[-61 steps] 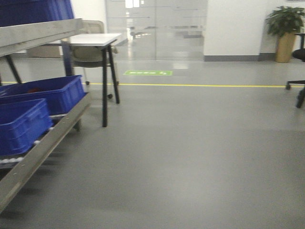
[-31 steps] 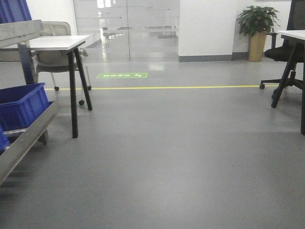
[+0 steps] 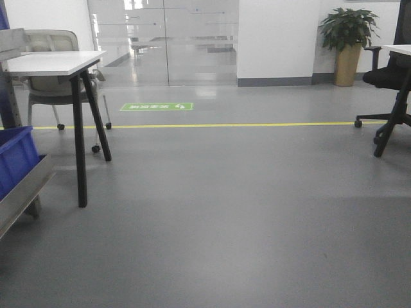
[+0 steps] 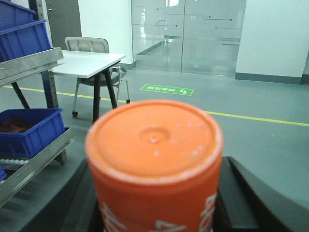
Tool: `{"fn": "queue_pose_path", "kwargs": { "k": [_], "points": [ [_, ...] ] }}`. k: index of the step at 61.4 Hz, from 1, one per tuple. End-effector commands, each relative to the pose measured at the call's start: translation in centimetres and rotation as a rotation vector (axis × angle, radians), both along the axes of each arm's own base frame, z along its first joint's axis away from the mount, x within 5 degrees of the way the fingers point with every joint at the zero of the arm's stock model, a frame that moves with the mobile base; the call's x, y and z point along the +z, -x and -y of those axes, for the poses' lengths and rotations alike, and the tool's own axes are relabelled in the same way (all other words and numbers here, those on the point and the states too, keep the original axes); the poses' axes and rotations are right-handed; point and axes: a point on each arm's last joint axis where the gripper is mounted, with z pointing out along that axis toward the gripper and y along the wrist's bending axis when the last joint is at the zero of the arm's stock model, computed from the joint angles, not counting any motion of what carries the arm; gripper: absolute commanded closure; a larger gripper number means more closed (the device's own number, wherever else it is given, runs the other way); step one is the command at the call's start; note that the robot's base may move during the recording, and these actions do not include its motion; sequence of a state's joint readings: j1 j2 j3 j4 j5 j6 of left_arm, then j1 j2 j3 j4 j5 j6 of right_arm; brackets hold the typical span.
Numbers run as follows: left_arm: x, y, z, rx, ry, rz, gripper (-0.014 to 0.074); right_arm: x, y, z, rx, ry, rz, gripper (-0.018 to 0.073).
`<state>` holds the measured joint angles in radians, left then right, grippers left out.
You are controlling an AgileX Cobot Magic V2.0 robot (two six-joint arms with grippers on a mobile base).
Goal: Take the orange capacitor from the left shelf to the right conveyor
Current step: 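Drive the base across the room holding the capacitor in the right gripper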
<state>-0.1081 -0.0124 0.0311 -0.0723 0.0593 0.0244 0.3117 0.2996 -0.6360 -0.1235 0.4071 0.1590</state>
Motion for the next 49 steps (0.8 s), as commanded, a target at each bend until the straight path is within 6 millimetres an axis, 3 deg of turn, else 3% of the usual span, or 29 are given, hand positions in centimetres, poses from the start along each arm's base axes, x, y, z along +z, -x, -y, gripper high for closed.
{"fn": "queue_pose_path", "kwargs": {
  "k": [1, 49],
  "points": [
    [0.99, 0.15, -0.08, 0.007, 0.013, 0.099, 0.0723, 1.59, 0.18, -0.03, 0.008, -0.024, 0.105, 0.045],
    [0.99, 0.15, -0.08, 0.007, 0.013, 0.099, 0.0723, 1.59, 0.18, -0.03, 0.008, -0.023, 0.104, 0.045]
  ]
}}
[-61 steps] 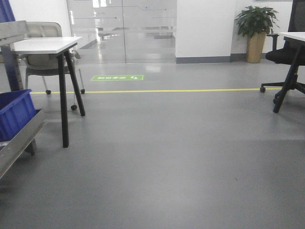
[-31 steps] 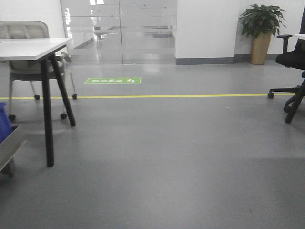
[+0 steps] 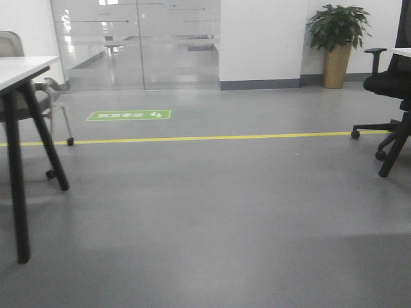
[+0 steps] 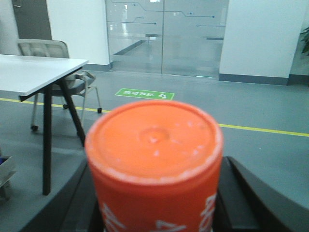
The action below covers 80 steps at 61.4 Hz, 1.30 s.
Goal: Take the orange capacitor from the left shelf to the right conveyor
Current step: 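Drive the base across the room holding the capacitor in the right gripper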
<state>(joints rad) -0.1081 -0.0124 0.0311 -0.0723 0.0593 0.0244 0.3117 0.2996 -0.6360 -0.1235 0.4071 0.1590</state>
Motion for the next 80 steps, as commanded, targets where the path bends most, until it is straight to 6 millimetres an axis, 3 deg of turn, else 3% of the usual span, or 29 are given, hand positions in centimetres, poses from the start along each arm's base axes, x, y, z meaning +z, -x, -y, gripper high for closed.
{"fn": "queue_pose_path", "kwargs": {
  "k": [1, 80],
  "points": [
    [0.99, 0.15, -0.08, 0.007, 0.013, 0.099, 0.0723, 1.59, 0.18, -0.03, 0.008, -0.023, 0.104, 0.045],
    [0.99, 0.14, -0.21, 0.032, 0.012, 0.099, 0.0723, 1.59, 0.18, -0.03, 0.008, -0.023, 0.104, 0.045]
  ]
}}
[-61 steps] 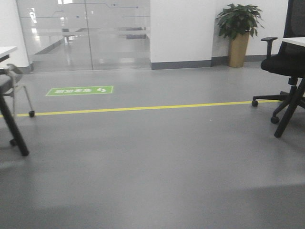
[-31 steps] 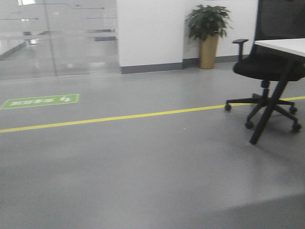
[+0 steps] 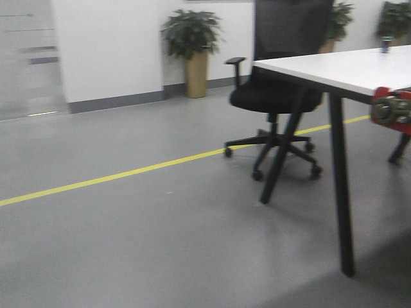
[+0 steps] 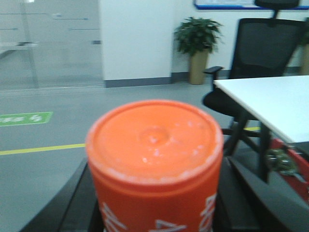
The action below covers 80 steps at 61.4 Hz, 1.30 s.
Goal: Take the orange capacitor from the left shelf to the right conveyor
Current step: 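Drive the base across the room holding the capacitor in the right gripper, then align the base alongside the red-framed conveyor near the metal tray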
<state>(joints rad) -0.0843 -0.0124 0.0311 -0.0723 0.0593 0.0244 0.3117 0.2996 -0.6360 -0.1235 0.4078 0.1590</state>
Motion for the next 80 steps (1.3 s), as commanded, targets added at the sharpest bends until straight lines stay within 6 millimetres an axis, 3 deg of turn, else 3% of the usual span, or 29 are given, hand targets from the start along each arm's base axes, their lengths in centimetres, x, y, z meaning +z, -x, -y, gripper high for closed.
{"fn": "queue_pose_path", "kwargs": {
  "k": [1, 80],
  "points": [
    [0.99, 0.15, -0.08, 0.008, 0.01, 0.099, 0.0723, 1.6, 0.18, -0.03, 0.008, -0.024, 0.105, 0.045],
    [0.99, 0.15, -0.08, 0.008, 0.01, 0.099, 0.0723, 1.6, 0.18, -0.03, 0.008, -0.024, 0.105, 0.045]
  ]
}}
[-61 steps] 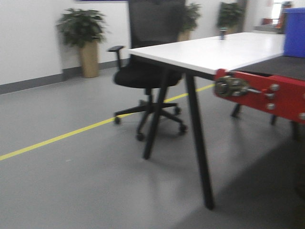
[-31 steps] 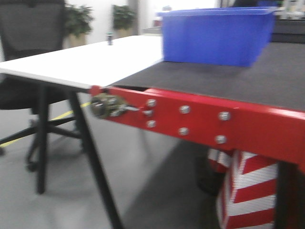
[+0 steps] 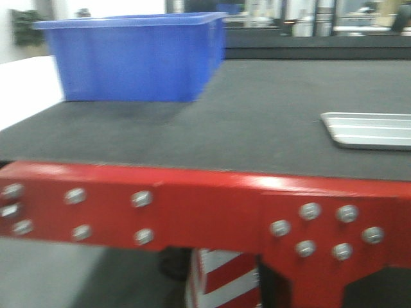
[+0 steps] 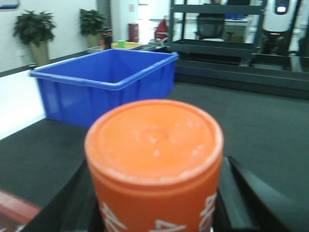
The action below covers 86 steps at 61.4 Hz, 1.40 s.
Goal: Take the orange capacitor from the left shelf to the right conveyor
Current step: 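Align the base alongside the red-framed conveyor near the metal tray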
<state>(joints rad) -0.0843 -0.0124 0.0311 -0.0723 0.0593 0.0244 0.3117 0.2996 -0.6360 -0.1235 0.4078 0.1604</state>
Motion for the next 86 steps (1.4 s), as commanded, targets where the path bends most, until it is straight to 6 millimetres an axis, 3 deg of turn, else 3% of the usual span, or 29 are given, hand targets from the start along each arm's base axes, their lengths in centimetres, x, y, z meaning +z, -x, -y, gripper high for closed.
{"fn": "queue_pose_path", "kwargs": {
  "k": [1, 86],
  "points": [
    [0.99, 0.15, -0.08, 0.008, 0.01, 0.099, 0.0723, 1.6, 0.18, -0.03, 0.008, -0.022, 0.105, 0.045],
    [0.99, 0.15, -0.09, 0.01, 0.01, 0.099, 0.0723, 1.62, 0.18, -0.03, 0.008, -0.023, 0.107, 0.045]
  ]
}}
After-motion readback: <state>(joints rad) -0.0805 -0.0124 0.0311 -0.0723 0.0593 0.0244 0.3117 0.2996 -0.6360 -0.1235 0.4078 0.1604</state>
